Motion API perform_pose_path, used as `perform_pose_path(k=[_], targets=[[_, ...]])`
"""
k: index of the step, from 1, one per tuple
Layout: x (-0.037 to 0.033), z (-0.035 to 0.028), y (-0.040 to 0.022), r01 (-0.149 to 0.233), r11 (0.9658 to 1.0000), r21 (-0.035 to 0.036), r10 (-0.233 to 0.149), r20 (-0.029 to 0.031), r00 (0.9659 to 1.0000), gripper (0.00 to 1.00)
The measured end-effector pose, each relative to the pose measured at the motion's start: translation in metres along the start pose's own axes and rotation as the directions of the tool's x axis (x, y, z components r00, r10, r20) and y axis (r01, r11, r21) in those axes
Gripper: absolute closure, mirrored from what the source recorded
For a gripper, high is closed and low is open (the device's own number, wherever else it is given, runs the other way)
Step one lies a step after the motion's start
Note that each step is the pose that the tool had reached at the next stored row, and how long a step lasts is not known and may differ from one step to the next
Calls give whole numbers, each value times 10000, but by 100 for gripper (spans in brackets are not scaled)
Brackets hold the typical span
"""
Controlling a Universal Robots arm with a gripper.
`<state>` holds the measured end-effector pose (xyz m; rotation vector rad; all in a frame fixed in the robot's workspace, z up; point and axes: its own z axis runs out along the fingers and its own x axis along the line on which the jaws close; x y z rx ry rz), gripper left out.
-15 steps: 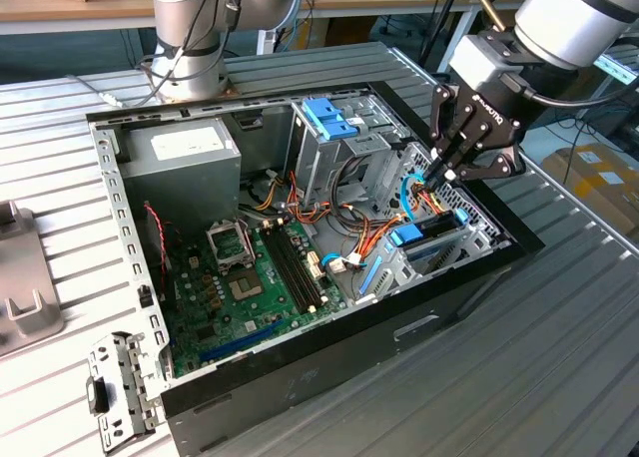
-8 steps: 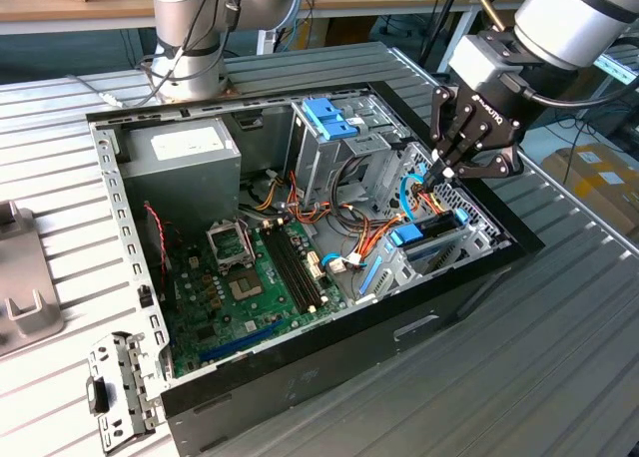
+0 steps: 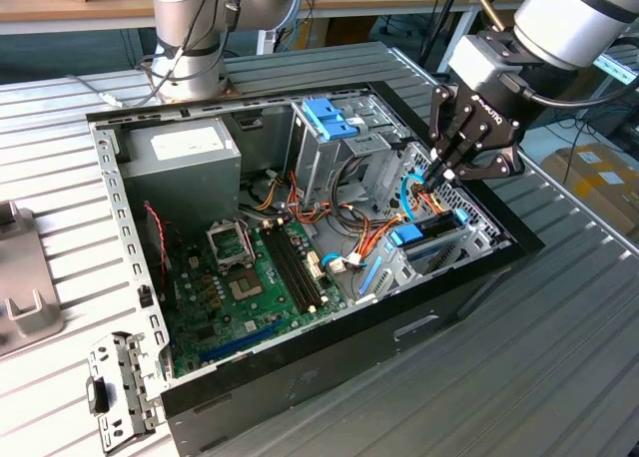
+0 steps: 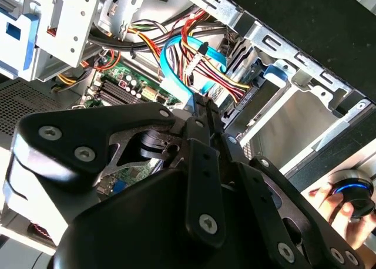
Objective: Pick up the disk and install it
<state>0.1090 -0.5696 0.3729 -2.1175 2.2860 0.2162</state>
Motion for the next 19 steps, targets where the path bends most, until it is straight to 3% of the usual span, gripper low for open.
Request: perform_pose_path(k=[3, 9, 10, 11, 12, 13, 15, 16, 17, 18, 19], targets=[[-25, 11, 1, 1, 10000, 0, -1, 0, 10000, 82], [-186, 75, 9, 0, 10000, 0, 0, -4, 10000, 82], [-203, 80, 10, -3, 10000, 2, 3, -36, 10000, 82], [-219, 86, 11, -8, 10000, 8, 8, -109, 9999, 82], [-233, 90, 12, -18, 10000, 18, 18, -224, 9997, 82], [-251, 96, 13, -35, 10000, 36, 36, -441, 9990, 82], [-274, 100, 14, -64, 10000, 69, 69, -820, 9966, 82], [-293, 107, 15, -90, 9999, 101, 101, -1177, 9930, 82], [-303, 112, 15, -104, 9999, 119, 119, -1374, 9904, 82], [-306, 116, 15, -112, 9999, 130, 130, -1491, 9887, 82], [-308, 121, 15, -123, 9998, 146, 145, -1661, 9860, 82]])
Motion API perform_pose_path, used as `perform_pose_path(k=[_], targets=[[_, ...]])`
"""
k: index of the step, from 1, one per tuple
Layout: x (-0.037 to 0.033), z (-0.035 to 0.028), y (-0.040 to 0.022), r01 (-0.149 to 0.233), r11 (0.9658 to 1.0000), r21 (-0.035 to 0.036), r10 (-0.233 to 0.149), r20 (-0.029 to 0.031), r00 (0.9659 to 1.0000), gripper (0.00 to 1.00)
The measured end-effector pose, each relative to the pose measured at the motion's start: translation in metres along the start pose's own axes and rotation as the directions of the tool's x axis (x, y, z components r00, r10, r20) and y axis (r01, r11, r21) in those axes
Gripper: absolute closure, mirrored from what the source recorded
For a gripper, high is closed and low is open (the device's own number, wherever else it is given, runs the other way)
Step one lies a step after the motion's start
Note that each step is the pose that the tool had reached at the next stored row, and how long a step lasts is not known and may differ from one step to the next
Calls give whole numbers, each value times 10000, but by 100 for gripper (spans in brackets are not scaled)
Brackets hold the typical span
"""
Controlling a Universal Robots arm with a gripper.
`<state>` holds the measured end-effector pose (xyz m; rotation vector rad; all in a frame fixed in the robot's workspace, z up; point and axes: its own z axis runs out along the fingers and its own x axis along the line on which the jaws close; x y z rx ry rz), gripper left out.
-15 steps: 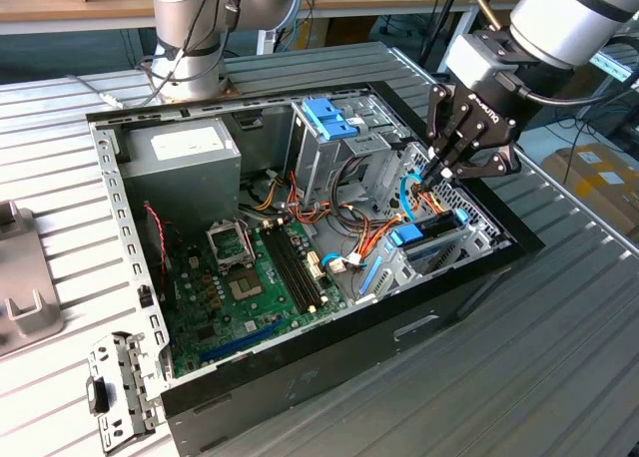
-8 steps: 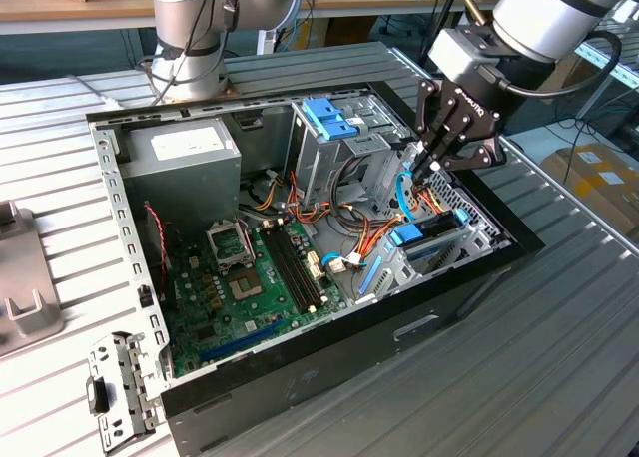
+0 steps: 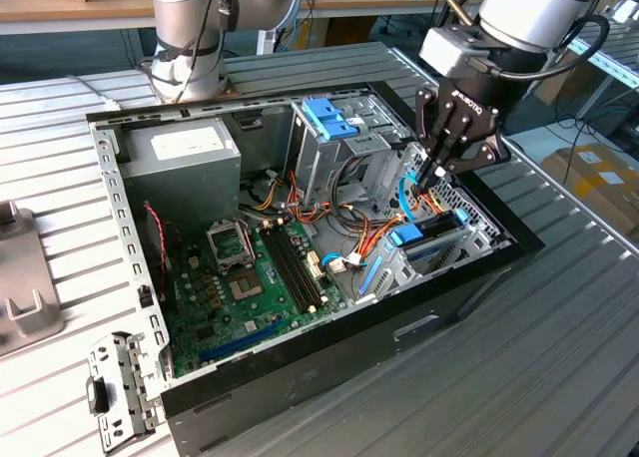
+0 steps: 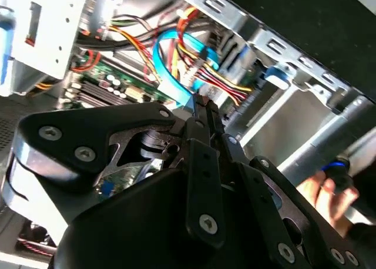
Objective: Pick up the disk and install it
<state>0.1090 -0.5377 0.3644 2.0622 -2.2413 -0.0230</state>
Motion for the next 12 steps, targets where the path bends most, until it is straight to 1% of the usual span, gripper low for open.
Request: perform_pose_path(k=[1, 5, 9, 10, 12], targets=[[0, 10, -1, -5, 10000, 5, 5, -58, 10000, 82], [2, 54, -4, -5, 10000, 5, 5, -58, 10000, 82], [2, 61, -5, -6, 10000, 5, 6, -61, 10000, 82], [2, 62, -5, -6, 10000, 5, 6, -62, 10000, 89], [1, 62, -5, -6, 10000, 6, 6, -65, 10000, 89]])
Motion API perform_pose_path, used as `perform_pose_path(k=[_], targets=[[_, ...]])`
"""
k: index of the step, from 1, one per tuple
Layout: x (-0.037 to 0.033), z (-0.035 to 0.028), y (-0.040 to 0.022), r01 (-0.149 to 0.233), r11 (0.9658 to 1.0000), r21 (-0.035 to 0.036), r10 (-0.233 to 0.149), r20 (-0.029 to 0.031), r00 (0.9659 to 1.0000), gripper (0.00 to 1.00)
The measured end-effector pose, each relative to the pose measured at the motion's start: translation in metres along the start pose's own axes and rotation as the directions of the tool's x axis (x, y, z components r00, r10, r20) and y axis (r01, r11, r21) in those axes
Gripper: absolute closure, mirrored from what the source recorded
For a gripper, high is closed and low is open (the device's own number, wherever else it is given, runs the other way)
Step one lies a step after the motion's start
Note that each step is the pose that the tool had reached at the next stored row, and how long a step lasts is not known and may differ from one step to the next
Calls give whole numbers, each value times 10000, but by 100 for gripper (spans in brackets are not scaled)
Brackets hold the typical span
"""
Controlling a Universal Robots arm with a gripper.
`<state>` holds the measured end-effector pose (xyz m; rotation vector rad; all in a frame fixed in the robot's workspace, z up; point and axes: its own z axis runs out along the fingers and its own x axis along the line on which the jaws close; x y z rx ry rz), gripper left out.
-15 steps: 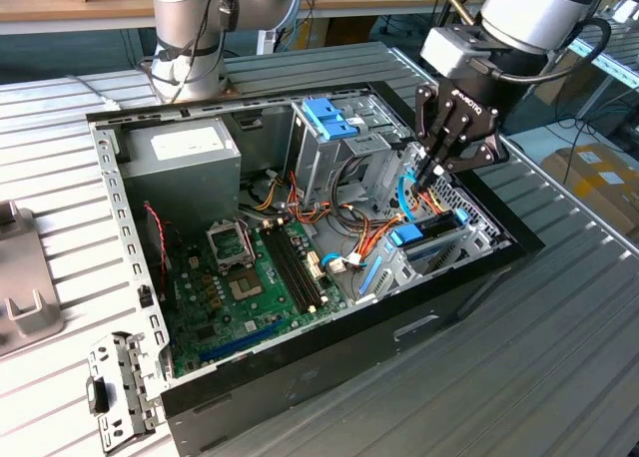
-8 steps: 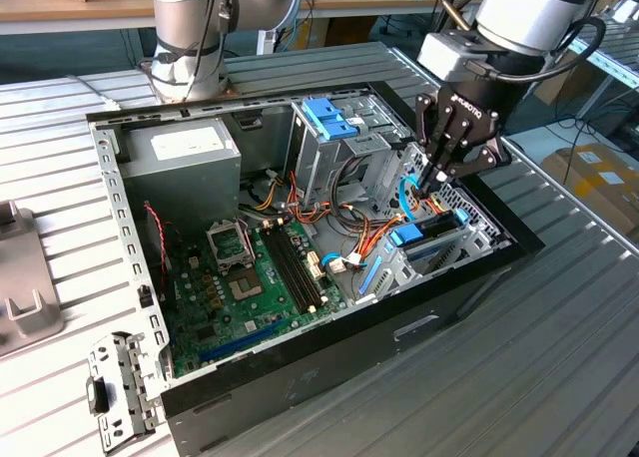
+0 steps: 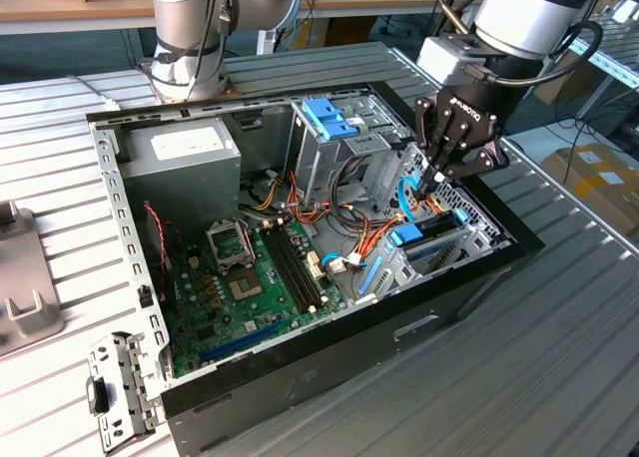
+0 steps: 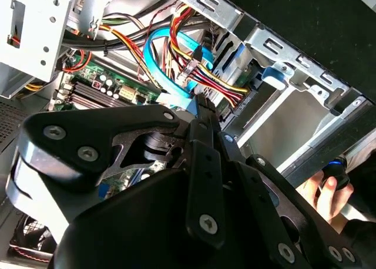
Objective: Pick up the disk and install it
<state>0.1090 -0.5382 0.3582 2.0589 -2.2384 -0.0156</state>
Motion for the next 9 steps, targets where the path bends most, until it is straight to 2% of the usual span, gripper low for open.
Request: perform_pose_path(k=[2, 6, 9], targets=[[11, 2, -1, 0, 10000, 0, 0, 0, 10000, 89], [85, 6, -1, 6, 10000, -6, -6, 71, 10000, 89], [86, 6, -1, 7, 10000, -7, -7, 86, 10000, 89]])
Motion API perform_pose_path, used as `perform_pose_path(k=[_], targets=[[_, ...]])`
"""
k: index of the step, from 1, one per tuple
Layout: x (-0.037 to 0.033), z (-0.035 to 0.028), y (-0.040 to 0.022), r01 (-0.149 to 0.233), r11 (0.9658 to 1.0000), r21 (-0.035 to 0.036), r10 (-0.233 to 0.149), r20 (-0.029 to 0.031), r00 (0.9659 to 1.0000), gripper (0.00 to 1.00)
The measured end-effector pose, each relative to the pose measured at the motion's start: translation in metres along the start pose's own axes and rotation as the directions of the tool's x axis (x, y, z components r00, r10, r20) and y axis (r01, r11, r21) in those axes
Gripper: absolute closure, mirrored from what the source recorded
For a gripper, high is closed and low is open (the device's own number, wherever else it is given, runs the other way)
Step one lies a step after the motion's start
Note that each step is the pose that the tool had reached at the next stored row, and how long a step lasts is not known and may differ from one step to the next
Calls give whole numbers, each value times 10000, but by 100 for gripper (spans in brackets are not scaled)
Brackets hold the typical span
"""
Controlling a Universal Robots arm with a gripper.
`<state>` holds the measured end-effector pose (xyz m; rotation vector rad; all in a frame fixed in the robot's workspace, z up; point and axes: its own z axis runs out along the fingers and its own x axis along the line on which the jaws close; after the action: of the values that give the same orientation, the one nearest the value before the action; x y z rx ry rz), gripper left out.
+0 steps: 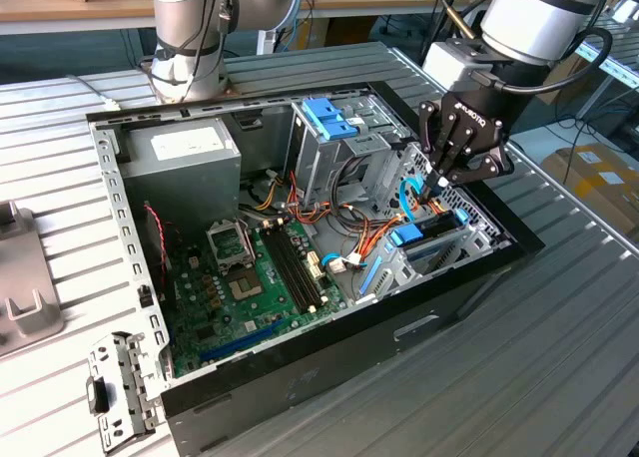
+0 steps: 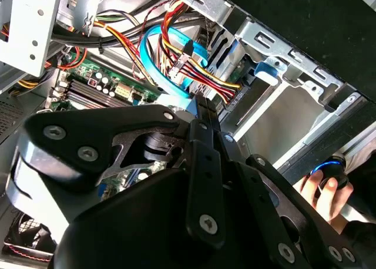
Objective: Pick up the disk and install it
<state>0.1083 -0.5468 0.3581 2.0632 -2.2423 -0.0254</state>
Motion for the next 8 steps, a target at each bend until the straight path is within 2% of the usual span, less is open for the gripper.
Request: perform_pose_path(k=[3, 4, 5, 6, 7, 8], targets=[[0, 0, 0, 0, 10000, 0, 0, 2, 10000, 89], [1, 0, 0, 1, 10000, 0, -1, 3, 10000, 83], [1, 0, 0, 0, 10000, 0, 0, 3, 10000, 83], [1, 0, 0, 0, 10000, 0, 0, 5, 10000, 71], [1, 0, 0, 0, 10000, 0, 0, 6, 10000, 64], [1, 0, 0, 0, 10000, 0, 0, 7, 10000, 64]])
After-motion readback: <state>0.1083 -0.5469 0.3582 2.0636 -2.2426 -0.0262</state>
